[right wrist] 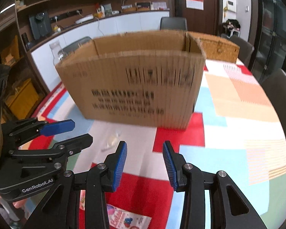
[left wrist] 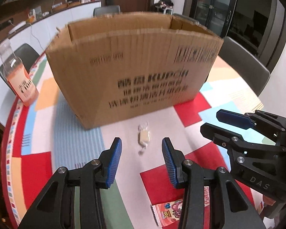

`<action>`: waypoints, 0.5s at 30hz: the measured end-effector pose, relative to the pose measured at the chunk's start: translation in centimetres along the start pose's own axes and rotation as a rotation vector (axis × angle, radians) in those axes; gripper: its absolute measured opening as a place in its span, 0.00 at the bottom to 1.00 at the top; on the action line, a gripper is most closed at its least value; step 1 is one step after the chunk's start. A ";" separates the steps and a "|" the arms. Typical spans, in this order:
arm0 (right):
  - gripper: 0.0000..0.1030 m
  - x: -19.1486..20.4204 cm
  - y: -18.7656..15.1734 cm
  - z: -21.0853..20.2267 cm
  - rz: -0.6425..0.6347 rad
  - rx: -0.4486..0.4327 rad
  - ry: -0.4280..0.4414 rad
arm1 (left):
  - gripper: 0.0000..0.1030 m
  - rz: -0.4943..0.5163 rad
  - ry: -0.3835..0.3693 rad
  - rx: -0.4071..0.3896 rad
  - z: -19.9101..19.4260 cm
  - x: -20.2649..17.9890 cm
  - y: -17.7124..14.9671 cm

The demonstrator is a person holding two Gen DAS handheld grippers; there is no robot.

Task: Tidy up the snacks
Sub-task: 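Grasp white wrapped candy with left gripper while right gripper grasps pink Lotso candy bag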

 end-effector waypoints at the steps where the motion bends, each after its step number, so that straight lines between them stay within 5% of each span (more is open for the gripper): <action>1: 0.39 0.0 -0.3 0.2 0.001 0.007 0.000 | 0.42 0.001 -0.004 0.007 0.4 0.0 -0.2; 15: 0.39 -1.0 -2.2 3.6 0.032 0.107 -0.004 | 0.30 0.051 -0.005 0.078 5.5 0.0 0.0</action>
Point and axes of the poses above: each gripper's, at about its wrist camera, not at the fingertips, and z roughly the way its jaws point, x to its left, y to its top, the point moved 5 cm from there along z, roughly the way its jaws point, and after that the axes turned 3 degrees about -x, right-handed, at the moved point
